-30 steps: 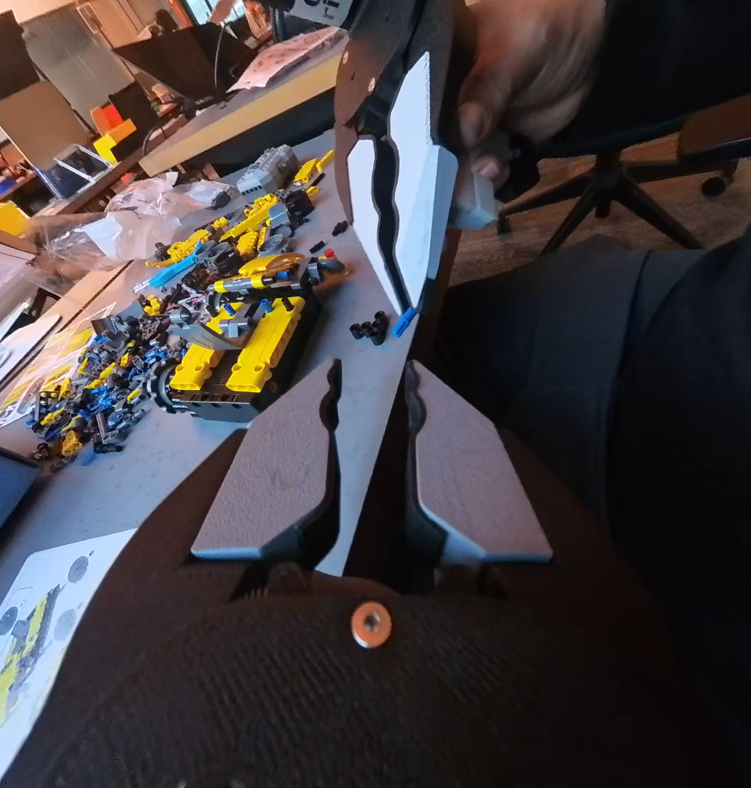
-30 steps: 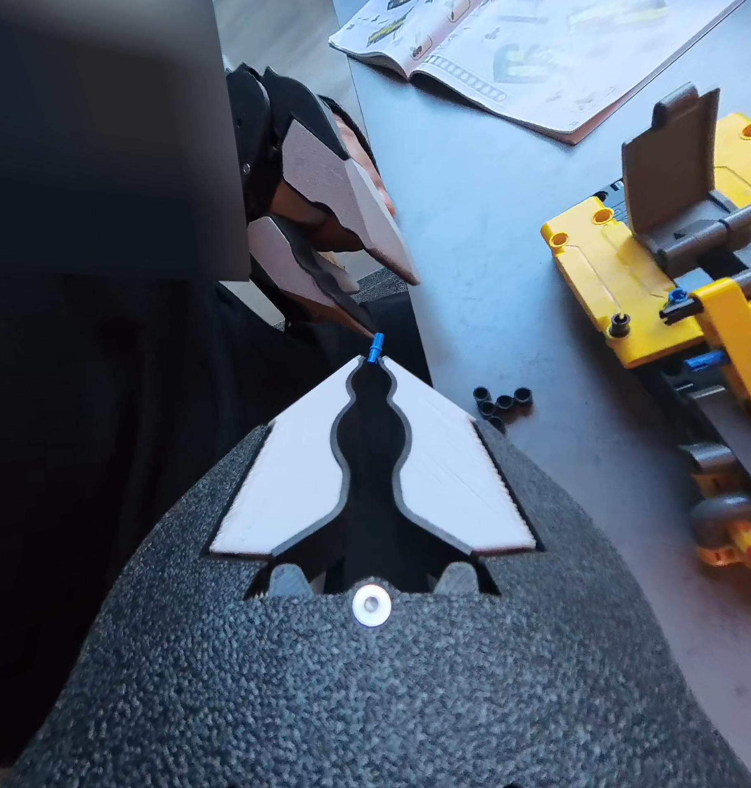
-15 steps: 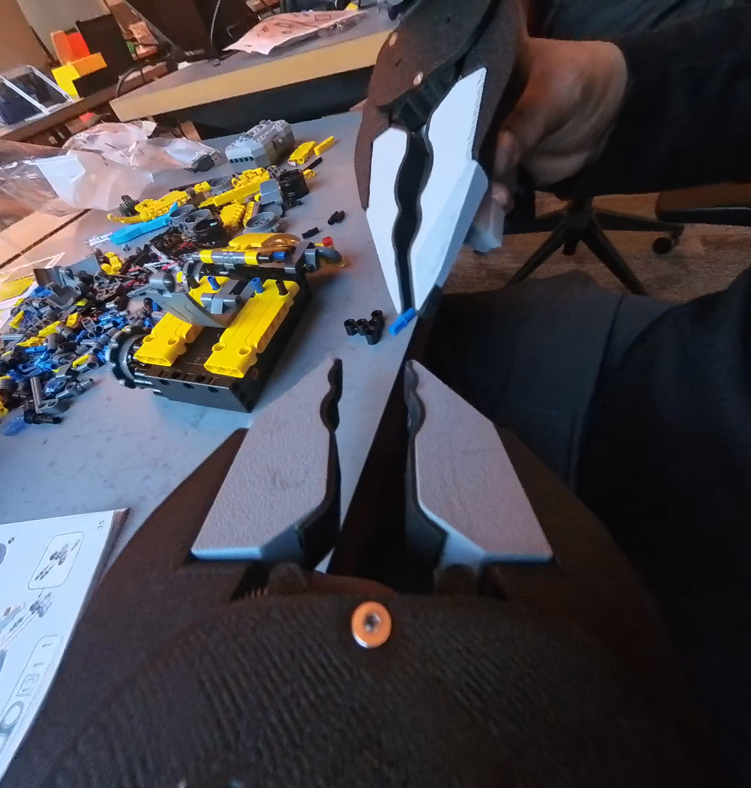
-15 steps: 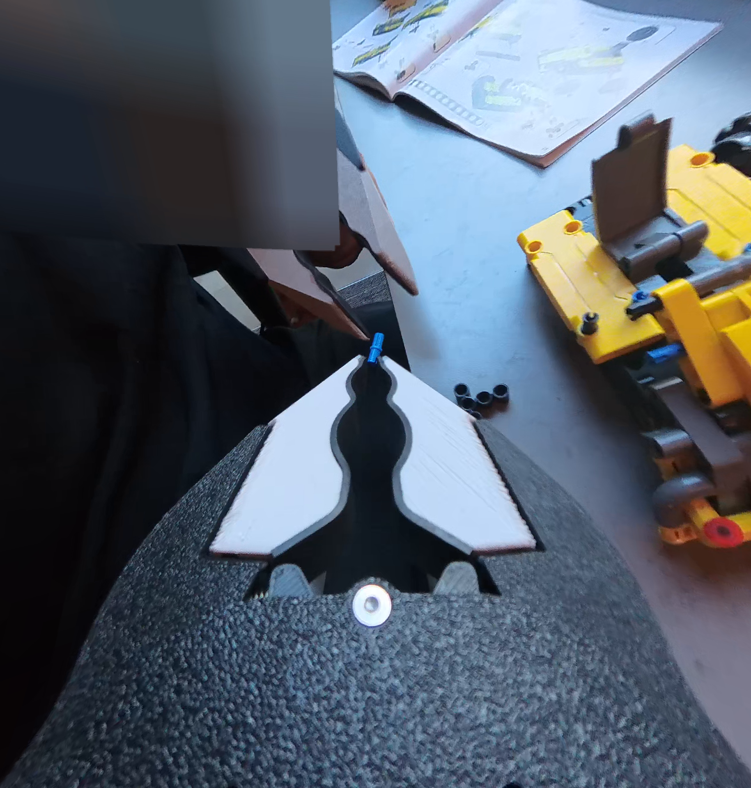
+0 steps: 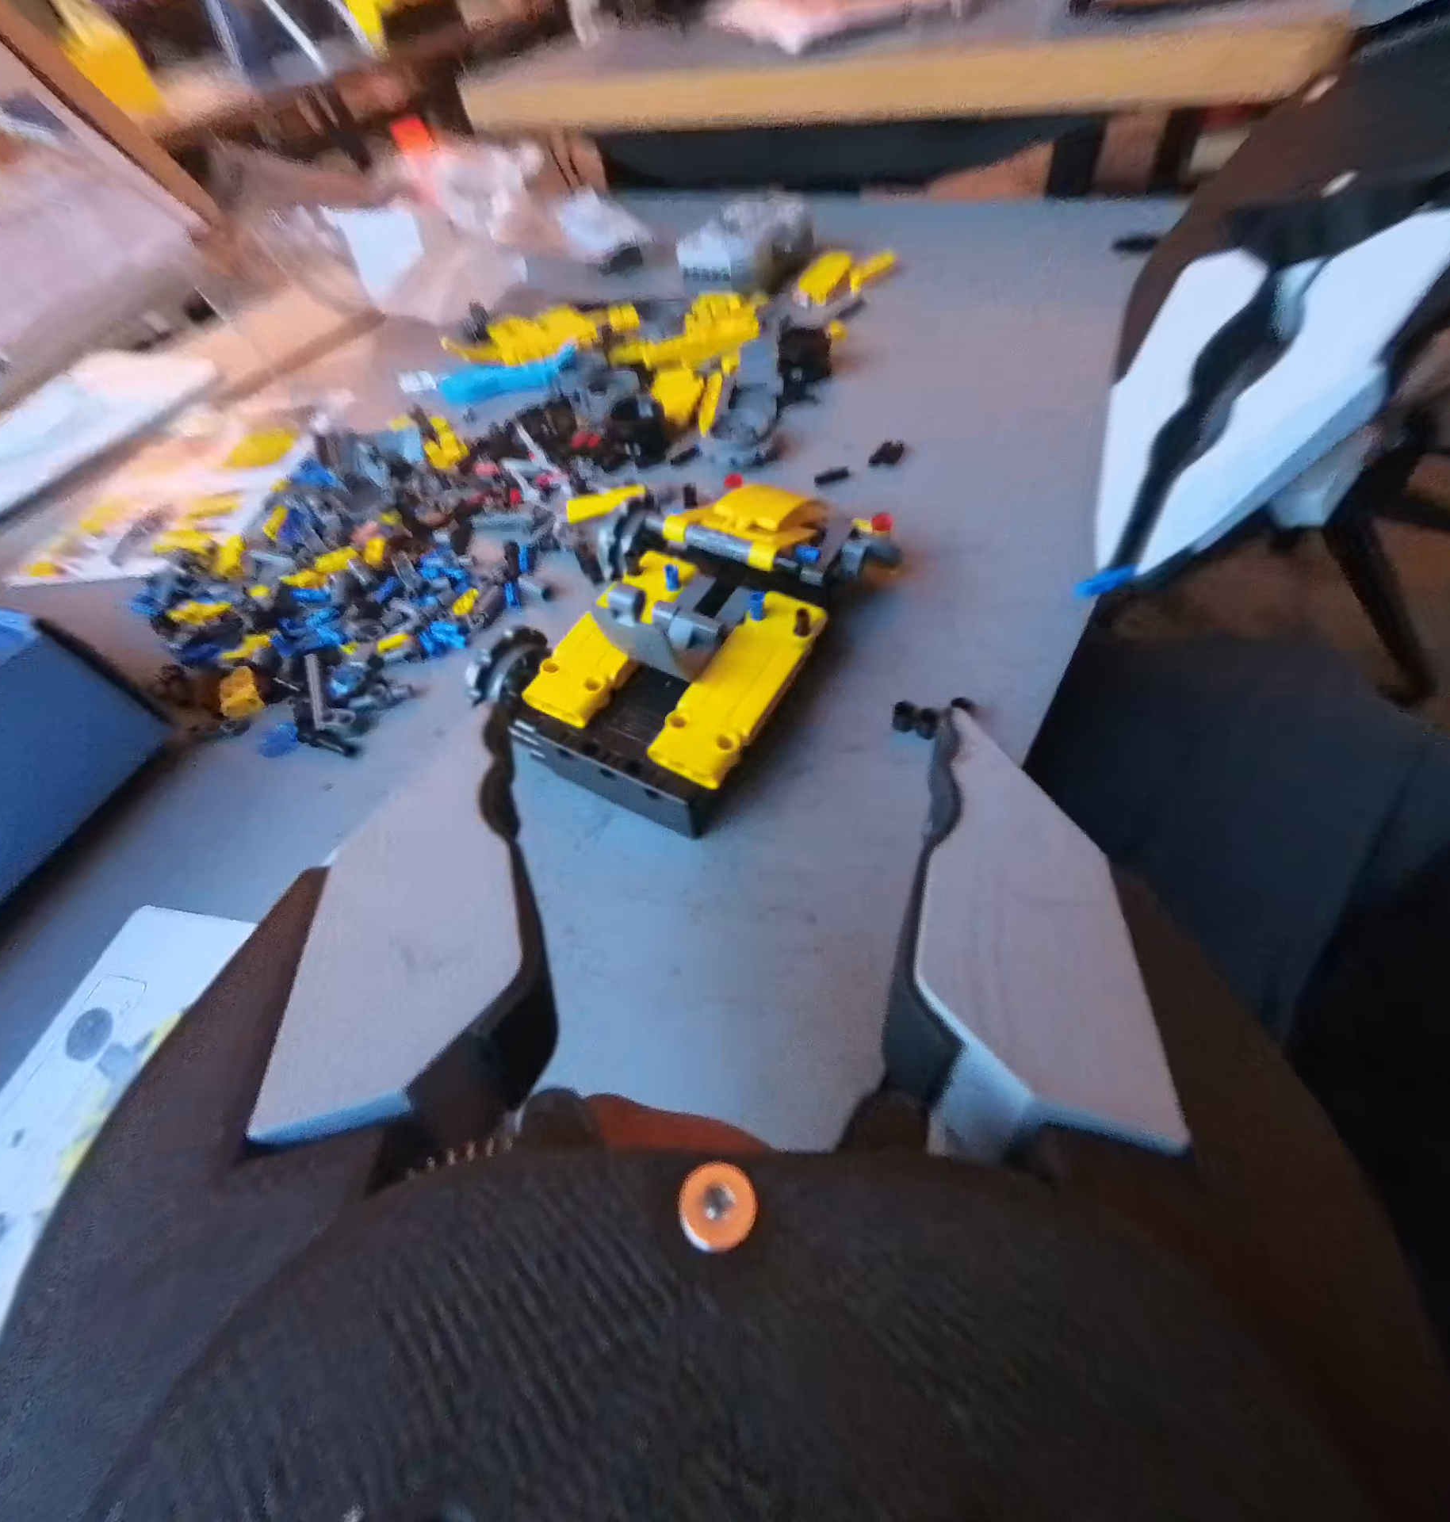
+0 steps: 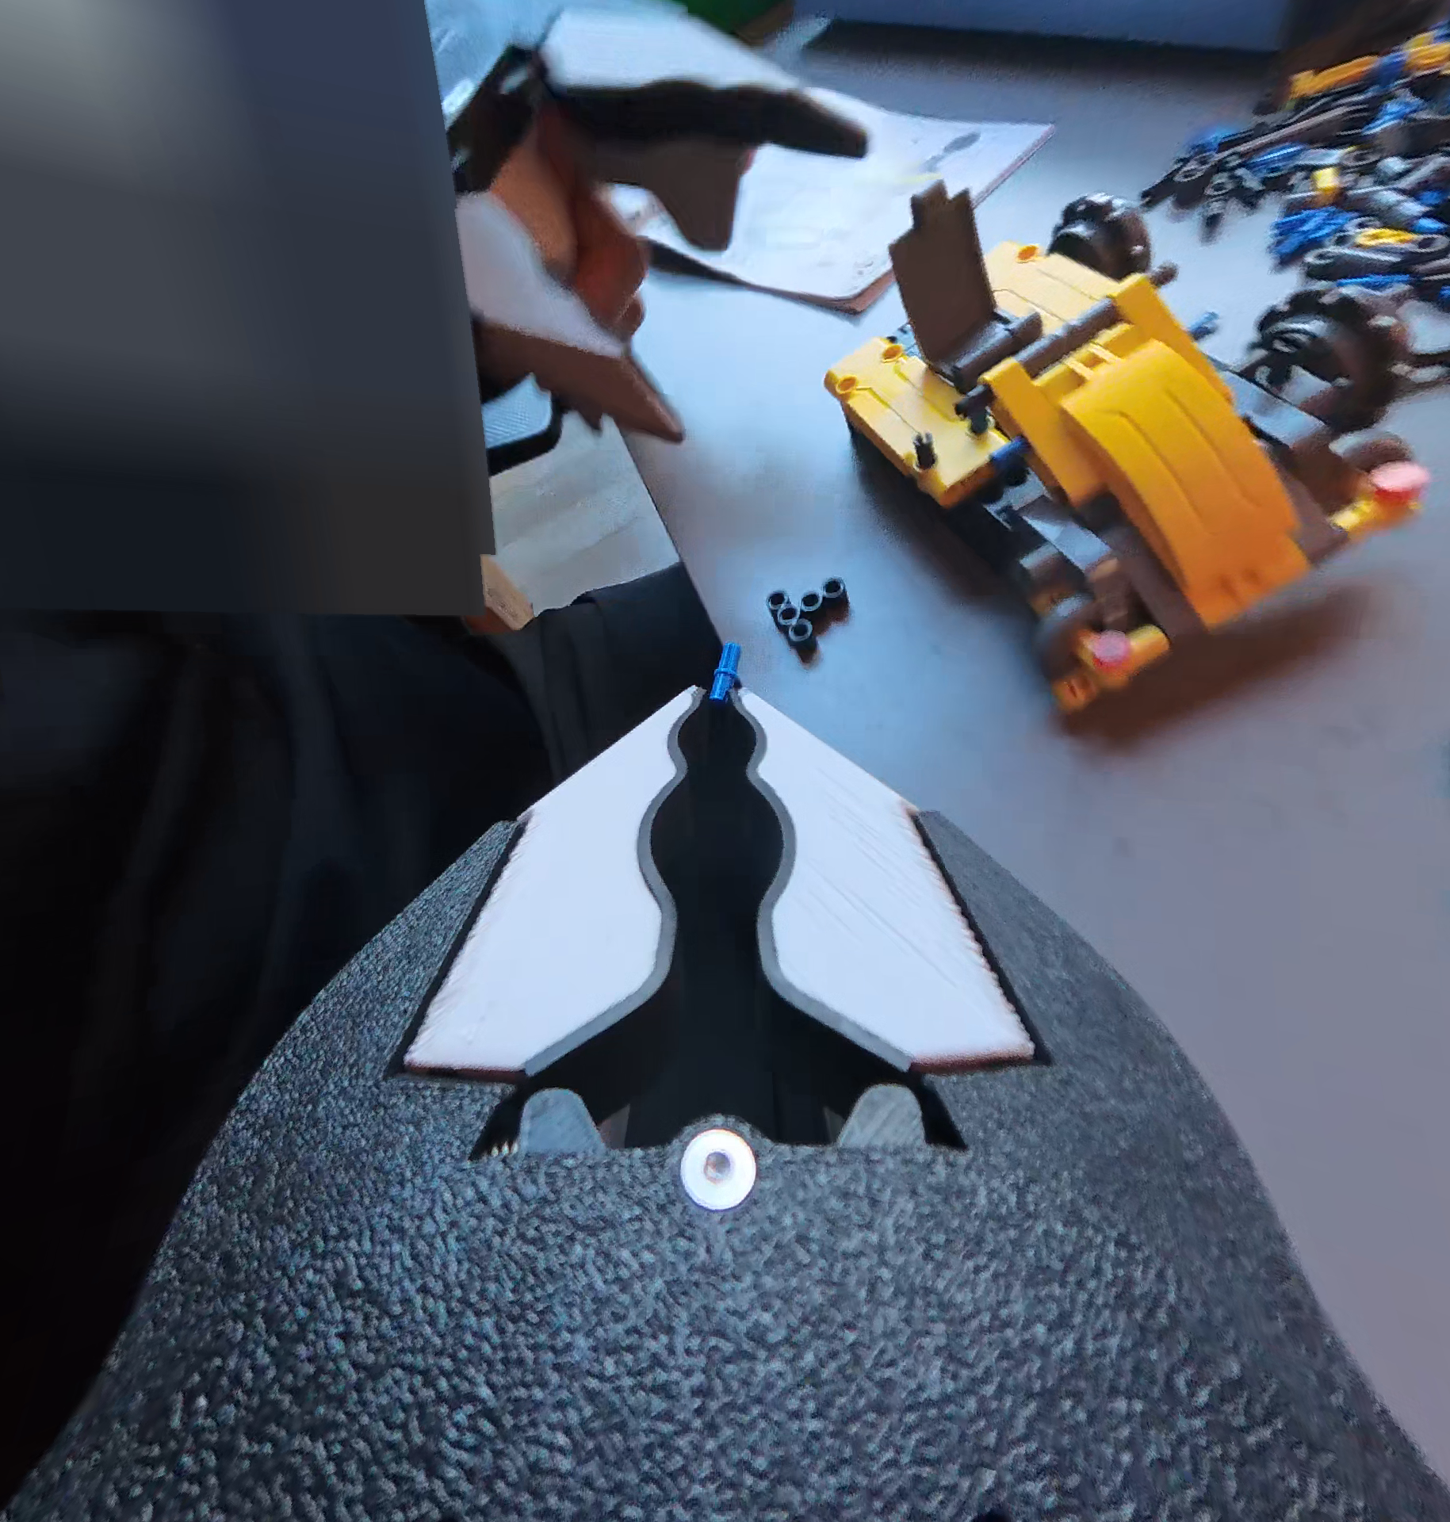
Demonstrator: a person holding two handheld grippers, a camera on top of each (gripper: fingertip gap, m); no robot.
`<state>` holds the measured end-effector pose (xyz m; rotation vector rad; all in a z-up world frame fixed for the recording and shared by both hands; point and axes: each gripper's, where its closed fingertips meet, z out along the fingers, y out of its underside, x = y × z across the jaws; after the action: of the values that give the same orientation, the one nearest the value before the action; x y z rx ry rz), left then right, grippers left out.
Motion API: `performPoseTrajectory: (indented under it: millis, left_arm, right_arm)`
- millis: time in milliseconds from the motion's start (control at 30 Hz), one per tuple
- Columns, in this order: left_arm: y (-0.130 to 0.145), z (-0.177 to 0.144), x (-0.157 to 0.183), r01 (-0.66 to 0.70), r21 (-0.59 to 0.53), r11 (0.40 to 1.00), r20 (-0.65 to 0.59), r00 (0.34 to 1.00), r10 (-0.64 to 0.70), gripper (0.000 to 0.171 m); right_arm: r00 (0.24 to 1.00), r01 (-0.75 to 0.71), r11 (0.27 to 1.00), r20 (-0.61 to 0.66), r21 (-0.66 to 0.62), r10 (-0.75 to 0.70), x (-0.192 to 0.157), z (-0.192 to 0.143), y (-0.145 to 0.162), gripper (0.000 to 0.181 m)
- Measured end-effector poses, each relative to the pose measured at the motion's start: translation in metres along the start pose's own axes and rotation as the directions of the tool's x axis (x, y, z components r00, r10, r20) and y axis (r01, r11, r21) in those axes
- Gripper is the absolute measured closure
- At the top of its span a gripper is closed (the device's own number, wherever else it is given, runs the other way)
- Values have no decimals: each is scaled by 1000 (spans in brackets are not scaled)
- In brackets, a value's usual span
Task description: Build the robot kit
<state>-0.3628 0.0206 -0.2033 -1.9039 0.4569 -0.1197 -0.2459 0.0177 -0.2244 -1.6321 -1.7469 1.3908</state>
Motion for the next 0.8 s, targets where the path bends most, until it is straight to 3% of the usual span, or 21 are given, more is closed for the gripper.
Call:
performPoseTrajectory:
  millis: [133, 300, 533, 633, 800]
  left_arm:
    - [-4, 22, -21, -78, -135, 988, -102, 993, 65, 67]
    - [37, 52, -34, -188, -344, 920, -232, 966, 111, 55]
    - [42, 68, -34, -180, -389, 903, -251, 964, 84, 59]
    - [40, 66, -34, -142, -446, 884, -266, 964, 20, 59]
    - [32, 59, -36, 24, -552, 833, -308, 923, -231, 59]
  right_arm:
    - [999, 18, 1000, -27, 10, -17, -3, -15, 12, 176]
    - [999, 43, 999, -29, 21, -42, -13, -23, 25, 176]
    - [996, 84, 995, -34, 45, -83, -18, -31, 25, 176]
    - [996, 90, 995, -26, 51, -89, -20, -32, 24, 176]
    - [994, 108, 993, -23, 49, -107, -22, -31, 22, 176]
